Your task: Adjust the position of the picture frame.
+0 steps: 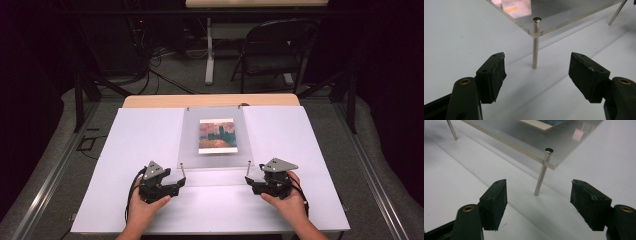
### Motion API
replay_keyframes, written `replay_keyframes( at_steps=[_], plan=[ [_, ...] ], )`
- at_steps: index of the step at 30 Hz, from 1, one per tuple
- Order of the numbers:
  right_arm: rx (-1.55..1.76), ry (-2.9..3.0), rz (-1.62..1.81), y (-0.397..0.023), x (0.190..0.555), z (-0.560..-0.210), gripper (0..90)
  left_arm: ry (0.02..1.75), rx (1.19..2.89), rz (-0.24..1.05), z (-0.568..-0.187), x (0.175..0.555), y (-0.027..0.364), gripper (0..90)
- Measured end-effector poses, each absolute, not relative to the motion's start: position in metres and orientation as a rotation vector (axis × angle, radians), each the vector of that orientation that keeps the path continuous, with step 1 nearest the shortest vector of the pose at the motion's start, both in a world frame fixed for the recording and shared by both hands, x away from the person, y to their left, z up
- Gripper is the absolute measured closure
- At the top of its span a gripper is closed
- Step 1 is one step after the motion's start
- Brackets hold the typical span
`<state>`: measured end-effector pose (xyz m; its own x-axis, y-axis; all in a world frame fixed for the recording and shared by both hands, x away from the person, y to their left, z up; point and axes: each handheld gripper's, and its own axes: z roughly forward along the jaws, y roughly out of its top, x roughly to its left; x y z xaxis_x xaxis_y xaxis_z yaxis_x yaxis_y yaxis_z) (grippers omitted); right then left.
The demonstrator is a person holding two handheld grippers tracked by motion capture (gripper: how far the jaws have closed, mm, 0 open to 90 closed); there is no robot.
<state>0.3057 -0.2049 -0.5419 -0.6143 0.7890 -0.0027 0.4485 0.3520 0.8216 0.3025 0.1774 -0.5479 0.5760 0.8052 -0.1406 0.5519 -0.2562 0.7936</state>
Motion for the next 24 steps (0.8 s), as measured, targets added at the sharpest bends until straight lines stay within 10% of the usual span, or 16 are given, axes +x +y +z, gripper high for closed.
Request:
replay_keyframes(
  at_steps=[24],
  plan=[
    [1.094, 2.279, 1.182, -0.227, 0.29, -0.525, 31.6, 1.1, 1.915, 0.329, -0.524, 0.286, 0.201, 29.7]
  ],
)
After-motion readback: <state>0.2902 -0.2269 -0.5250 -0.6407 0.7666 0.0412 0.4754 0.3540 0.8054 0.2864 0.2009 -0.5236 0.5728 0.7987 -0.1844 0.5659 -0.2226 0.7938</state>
